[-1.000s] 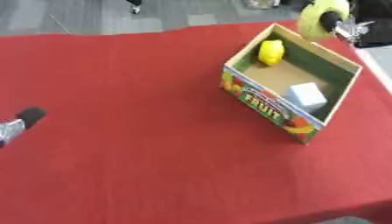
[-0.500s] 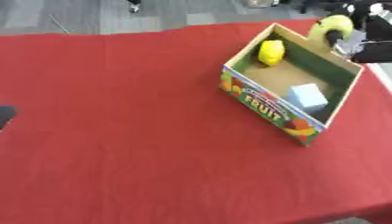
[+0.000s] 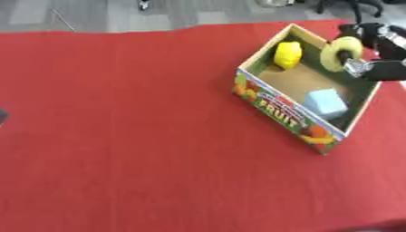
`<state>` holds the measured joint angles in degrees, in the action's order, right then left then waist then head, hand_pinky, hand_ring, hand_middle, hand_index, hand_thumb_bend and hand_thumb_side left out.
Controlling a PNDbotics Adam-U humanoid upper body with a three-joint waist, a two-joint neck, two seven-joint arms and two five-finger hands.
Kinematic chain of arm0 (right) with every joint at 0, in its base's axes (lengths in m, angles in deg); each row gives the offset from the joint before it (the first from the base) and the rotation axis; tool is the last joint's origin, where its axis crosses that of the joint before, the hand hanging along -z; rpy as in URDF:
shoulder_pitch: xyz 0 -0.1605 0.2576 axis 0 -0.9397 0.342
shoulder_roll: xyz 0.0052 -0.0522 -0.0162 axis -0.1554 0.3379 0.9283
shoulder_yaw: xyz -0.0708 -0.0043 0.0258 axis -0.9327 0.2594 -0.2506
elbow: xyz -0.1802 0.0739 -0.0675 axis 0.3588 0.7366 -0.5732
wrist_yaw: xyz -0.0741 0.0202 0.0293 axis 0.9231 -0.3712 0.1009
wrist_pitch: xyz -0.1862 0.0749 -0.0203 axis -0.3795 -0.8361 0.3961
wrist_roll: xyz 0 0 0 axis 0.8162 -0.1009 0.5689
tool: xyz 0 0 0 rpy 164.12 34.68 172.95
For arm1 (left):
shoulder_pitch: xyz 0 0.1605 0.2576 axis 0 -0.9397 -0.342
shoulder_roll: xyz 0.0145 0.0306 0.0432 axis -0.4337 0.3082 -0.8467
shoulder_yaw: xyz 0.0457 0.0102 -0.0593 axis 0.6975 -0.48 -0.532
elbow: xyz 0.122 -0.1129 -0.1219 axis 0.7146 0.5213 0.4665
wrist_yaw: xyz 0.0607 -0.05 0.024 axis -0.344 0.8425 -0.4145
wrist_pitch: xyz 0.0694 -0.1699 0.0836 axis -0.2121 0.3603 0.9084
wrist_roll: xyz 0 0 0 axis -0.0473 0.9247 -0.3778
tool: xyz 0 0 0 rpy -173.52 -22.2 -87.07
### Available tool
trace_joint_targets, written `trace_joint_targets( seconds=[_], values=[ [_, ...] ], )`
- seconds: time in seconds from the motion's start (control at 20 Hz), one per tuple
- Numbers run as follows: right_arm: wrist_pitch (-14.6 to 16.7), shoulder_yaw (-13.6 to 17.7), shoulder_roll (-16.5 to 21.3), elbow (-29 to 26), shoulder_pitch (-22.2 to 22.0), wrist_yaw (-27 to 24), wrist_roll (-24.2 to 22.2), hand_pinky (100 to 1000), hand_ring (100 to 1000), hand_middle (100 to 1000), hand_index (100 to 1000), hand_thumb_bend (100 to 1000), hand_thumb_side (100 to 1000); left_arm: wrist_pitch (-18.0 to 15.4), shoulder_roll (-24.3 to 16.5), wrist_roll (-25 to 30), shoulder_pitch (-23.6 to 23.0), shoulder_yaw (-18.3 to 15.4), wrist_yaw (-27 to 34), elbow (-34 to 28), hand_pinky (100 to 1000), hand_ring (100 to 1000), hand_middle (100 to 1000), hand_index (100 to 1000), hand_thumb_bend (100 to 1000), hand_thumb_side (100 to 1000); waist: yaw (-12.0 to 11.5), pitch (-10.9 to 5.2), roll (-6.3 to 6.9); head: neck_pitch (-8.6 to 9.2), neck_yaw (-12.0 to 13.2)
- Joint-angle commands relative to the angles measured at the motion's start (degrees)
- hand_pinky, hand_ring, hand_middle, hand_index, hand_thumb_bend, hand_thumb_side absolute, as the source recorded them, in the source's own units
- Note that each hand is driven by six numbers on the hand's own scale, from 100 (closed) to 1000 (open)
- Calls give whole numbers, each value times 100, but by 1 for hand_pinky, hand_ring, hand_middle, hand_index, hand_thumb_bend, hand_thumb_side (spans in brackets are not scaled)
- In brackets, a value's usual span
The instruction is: Pick up the objects with one hand, pass them to the other hand, and then place them into the box on the other side of the table.
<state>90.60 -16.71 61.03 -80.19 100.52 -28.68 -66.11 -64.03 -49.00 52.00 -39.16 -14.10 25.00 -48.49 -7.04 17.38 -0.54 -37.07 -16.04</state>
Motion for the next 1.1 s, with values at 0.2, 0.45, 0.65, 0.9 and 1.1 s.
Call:
trace_joint_targets(
  seconds=[0.2, 0.45, 0.65, 0.9, 1.1],
  values=[
    [746, 224, 254, -8, 17, 518, -541, 1000, 1000, 1000, 1000, 100, 591, 36, -116, -63, 9, -127, -8, -118, 702, 667, 587, 847, 764, 434, 18, -95, -31, 27, -43],
    [967, 281, 295, 77, -32, 512, -496, 1000, 1000, 1000, 1000, 100, 576, 50, -111, -77, -26, -139, -22, -118, 702, 668, 587, 848, 764, 430, 56, -114, -19, 8, -42],
    [952, 304, 339, 54, -61, 382, -470, 1000, 1000, 1000, 1000, 100, 574, 44, -117, -83, -21, -150, -40, -118, 702, 669, 588, 847, 767, 424, 82, -130, -4, 5, -32],
    [317, 480, 308, -653, -171, -755, -594, 987, 1000, 1000, 1000, 100, 479, 98, -101, -134, -136, -224, -36, -118, 701, 666, 584, 846, 751, 423, 188, -198, 24, -101, 119],
    [-128, 1212, 48, -2833, -816, -2388, -113, 955, 1000, 1000, 1000, 100, 470, 258, -121, -295, -397, -443, 14, -118, 698, 659, 576, 846, 678, 440, 379, -282, 56, -179, 697]
  ],
)
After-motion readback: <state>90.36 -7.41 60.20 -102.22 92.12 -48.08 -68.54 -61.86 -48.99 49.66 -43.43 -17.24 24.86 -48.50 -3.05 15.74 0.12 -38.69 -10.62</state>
